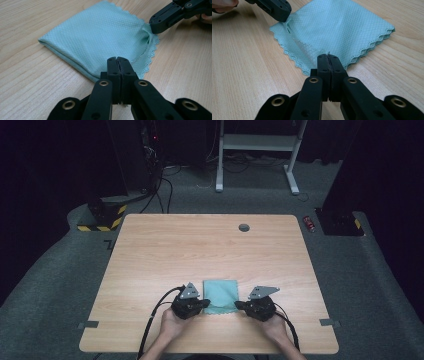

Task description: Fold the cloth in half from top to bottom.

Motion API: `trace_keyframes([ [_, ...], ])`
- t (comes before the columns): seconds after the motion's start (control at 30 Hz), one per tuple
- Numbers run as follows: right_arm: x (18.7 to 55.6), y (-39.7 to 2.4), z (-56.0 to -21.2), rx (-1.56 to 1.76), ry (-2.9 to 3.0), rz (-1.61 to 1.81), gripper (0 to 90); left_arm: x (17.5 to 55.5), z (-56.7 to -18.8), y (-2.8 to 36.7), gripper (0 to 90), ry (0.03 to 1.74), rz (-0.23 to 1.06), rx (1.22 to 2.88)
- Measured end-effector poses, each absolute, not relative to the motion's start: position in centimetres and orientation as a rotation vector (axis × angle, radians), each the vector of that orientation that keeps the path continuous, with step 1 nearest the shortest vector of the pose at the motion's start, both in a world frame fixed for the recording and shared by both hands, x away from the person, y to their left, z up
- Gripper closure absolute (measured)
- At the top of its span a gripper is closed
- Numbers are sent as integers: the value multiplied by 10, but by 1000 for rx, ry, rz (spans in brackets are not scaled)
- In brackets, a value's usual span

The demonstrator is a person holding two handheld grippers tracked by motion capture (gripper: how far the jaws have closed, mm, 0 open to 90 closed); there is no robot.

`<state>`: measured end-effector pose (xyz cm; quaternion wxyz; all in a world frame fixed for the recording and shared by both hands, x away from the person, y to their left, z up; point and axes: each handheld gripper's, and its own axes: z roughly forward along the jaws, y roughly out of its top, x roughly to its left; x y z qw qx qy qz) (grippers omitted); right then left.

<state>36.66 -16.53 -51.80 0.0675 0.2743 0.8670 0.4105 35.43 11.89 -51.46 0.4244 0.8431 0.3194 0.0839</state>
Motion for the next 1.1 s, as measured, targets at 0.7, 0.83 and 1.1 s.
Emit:
trace_keyframes([
  [0.7, 361, -172, -518, 858, 2640, 1263, 788, 350, -516, 123, 839, 826, 174, 2084],
  [0.83, 359, -180, -514, 903, 2616, 1332, 740, 347, -510, 128, 741, 840, 185, 2037],
  [1.1, 364, -176, -506, 958, 2551, 1396, 740, 358, -502, 116, 618, 861, 230, 2033],
])
